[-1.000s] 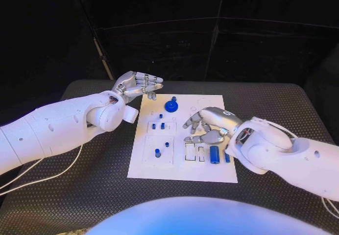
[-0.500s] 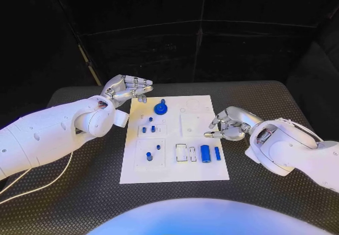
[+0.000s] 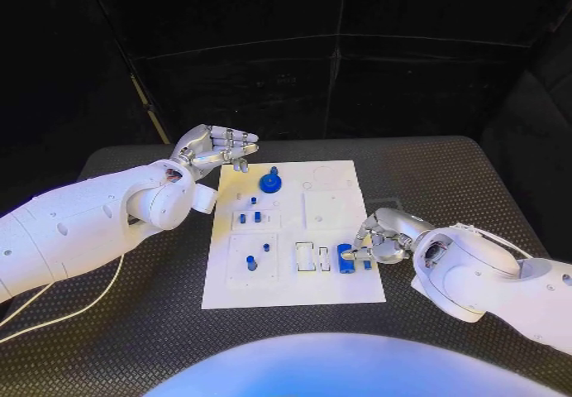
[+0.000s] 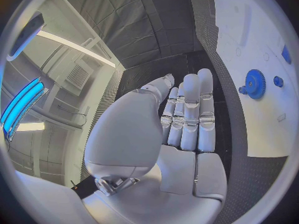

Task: Assemble the parts on the task board

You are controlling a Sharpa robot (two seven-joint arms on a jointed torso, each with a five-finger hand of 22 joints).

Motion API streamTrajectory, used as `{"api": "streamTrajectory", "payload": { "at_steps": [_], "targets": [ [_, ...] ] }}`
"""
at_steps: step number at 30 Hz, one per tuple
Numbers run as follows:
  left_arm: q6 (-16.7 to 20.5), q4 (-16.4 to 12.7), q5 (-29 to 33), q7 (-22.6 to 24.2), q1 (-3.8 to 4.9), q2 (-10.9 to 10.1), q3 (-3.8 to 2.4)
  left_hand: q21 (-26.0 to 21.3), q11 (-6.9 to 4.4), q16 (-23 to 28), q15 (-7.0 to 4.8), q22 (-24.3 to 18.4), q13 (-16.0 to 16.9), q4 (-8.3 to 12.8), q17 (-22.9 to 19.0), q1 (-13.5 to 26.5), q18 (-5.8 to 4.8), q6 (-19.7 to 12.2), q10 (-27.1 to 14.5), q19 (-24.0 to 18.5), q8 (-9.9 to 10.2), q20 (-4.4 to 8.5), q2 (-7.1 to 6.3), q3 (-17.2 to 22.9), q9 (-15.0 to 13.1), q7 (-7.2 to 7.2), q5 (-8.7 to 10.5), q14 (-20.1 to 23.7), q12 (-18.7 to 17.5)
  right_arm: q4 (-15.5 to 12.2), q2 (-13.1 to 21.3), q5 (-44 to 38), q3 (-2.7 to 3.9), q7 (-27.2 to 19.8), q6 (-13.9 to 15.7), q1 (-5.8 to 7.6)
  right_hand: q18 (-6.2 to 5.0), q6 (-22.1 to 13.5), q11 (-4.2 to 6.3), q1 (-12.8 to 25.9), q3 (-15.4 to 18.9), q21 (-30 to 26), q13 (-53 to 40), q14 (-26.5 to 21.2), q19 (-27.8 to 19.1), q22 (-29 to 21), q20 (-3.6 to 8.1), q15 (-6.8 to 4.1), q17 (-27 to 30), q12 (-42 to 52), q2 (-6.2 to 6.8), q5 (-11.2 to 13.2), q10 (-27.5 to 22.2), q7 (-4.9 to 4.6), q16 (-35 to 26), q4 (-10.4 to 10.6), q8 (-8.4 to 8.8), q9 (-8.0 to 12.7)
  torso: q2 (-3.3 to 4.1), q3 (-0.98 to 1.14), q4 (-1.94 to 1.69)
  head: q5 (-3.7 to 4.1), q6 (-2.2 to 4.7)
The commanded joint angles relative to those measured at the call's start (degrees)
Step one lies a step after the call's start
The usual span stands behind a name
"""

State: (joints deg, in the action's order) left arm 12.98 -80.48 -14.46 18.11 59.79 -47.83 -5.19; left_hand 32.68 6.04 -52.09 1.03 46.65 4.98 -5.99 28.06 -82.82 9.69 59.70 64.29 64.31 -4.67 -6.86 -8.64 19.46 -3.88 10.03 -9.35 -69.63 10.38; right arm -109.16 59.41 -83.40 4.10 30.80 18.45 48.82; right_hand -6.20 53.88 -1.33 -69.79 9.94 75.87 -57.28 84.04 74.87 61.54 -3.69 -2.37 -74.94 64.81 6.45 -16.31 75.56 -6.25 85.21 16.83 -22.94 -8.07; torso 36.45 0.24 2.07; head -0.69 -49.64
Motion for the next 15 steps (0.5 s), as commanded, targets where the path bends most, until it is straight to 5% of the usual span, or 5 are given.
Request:
{"api": "streamTrajectory", "payload": {
  "at_steps": [1,15],
  "targets": [
    [-0.4,-0.1,0.2,0.4,0.05,0.0,-0.04,-0.2,0.03,0.2,0.20,-0.1,0.0,0.1,-0.1,0.2,0.75,-0.1,-0.4,-0.3,-0.4,-0.17,0.53,0.0,0.0,0.01,0.38,0.4,0.3,0.1,-0.5,-3.0,0.06,2.5,-1.4,-0.31,0.59,0.0,0.07,0.5,0.5,0.3,-0.1,3.9,0.3,0.1,-0.03,-0.29,-3.5,0.2,-0.08,-0.2,0.2,0.45,0.4,0.0,-0.32,-0.1,0.05,-0.02,0.11,0.00,0.03],
    [-0.6,-0.2,0.2,0.3,0.00,-0.1,-0.03,-0.2,0.03,0.2,0.20,-0.1,0.0,0.1,-0.1,0.2,0.75,-0.1,-0.4,-0.3,-0.4,-0.17,0.53,0.0,0.0,0.01,0.38,0.4,0.3,2.2,-3.3,-3.7,0.04,4.2,-3.4,-1.03,0.62,0.1,0.24,0.7,0.3,0.4,-1.4,3.9,0.3,0.3,0.08,-0.43,-3.8,0.9,-0.71,-0.8,0.4,0.66,0.5,0.0,-1.51,-0.5,0.09,-0.03,0.09,-0.11,-0.15]
  ]
}}
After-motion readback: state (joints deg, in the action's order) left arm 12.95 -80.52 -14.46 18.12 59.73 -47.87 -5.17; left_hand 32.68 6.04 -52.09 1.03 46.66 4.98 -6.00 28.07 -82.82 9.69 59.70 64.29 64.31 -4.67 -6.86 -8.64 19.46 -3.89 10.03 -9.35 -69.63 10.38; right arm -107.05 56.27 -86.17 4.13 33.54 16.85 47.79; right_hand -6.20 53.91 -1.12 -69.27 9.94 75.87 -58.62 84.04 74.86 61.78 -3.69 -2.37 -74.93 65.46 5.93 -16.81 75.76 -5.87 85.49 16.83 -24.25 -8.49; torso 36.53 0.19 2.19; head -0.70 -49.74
